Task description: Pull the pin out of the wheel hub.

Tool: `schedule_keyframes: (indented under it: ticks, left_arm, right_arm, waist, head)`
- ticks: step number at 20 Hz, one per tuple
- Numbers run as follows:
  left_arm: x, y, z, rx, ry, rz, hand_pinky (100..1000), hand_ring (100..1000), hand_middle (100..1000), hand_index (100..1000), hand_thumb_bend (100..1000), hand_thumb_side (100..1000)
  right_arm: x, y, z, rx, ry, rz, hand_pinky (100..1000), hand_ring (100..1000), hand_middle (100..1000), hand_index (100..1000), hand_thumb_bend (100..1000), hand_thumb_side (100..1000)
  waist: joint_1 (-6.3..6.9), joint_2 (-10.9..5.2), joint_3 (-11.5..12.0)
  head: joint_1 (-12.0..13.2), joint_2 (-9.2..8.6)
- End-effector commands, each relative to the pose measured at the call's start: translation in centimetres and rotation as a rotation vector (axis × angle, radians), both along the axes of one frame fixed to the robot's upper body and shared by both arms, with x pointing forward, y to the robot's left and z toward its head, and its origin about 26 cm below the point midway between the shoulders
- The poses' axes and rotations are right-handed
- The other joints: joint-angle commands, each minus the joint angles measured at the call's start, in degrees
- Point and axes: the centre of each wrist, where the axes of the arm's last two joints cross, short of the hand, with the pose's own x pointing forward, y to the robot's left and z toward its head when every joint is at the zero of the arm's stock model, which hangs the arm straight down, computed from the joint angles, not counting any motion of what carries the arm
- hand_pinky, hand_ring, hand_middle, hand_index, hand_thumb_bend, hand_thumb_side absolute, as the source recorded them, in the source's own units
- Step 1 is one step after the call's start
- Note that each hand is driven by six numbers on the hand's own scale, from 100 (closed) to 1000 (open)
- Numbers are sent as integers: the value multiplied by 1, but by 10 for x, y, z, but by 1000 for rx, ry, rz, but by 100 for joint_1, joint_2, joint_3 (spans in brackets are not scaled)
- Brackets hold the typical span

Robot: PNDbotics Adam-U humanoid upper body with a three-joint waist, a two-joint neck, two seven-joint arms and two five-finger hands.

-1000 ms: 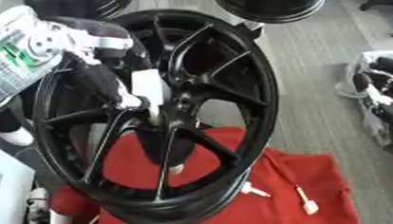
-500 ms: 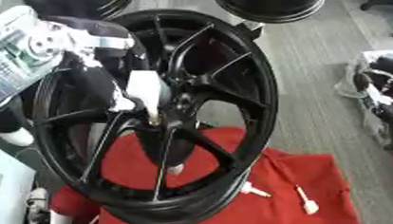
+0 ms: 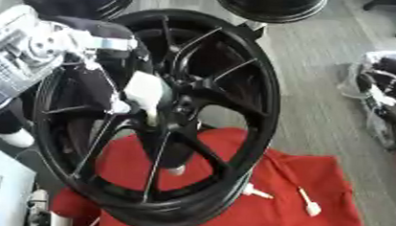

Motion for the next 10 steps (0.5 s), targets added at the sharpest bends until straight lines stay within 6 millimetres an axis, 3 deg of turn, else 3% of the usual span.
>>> schedule_keyframes:
  ticks: [1,10]
  left_arm:
    - [-8,9,34,6,2,60,745,690,581,420,182,100]
    - [-24,36,67,-73,-67,73,743,682,570,408,128,100]
  right_arm:
    - [0,-4,8,-24,-16,-2,897,740,712,745,482,201]
    - [0,-4,8,-23,-17,-5,897,740,712,745,477,203]
  waist:
    - [-21,-90,3]
    - [-21,-86,17]
  head:
    - [3,-11]
    - [-2,-11]
